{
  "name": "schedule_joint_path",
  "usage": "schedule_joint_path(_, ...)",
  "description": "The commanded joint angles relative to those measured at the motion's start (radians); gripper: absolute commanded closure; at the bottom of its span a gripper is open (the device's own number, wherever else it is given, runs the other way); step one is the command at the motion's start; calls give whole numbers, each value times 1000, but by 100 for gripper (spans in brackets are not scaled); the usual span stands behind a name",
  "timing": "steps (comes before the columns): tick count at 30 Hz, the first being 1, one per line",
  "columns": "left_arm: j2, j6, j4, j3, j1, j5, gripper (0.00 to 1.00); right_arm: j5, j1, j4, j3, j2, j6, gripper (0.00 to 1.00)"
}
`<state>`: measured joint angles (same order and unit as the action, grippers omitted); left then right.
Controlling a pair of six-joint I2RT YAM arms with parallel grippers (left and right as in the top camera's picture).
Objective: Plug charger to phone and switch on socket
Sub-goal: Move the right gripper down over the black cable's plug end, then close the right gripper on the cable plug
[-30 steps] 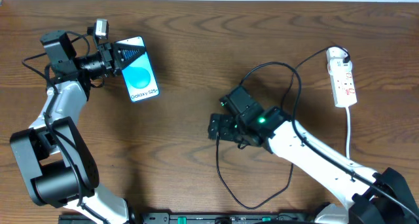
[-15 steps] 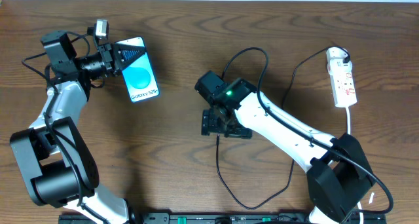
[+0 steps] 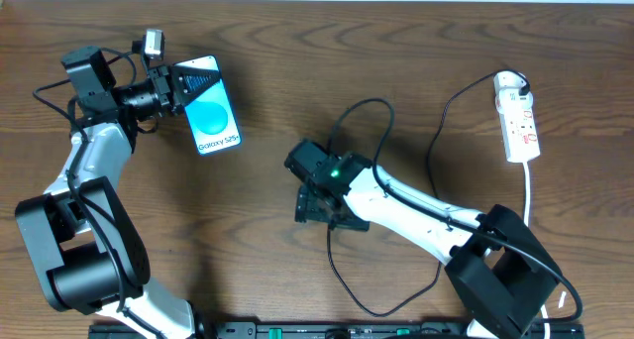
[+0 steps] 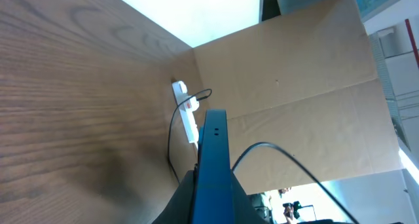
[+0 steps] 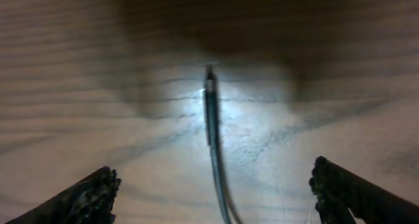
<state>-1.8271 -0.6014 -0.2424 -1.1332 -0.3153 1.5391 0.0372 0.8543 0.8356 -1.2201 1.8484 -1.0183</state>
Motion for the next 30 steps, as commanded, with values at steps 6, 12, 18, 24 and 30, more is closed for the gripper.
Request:
schedule_joint_path(6, 18, 6, -3, 5, -3, 20, 92, -64, 5, -122, 122, 3, -32, 13)
schedule_joint_path(12, 18, 6, -3, 5, -3, 19, 93, -67, 5, -174, 153, 3, -31, 19)
schedule_joint_path(18, 18, 6, -3, 5, -3, 19, 92, -79, 5, -174, 153, 3, -28, 39)
schedule_joint_path(24, 18, 6, -3, 5, -3, -14, 93, -76, 5, -161, 153, 3, -19, 52)
schedule_joint_path(30, 19, 6, -3, 5, -5, -13, 92, -61, 5, -151, 153, 3, -13, 62)
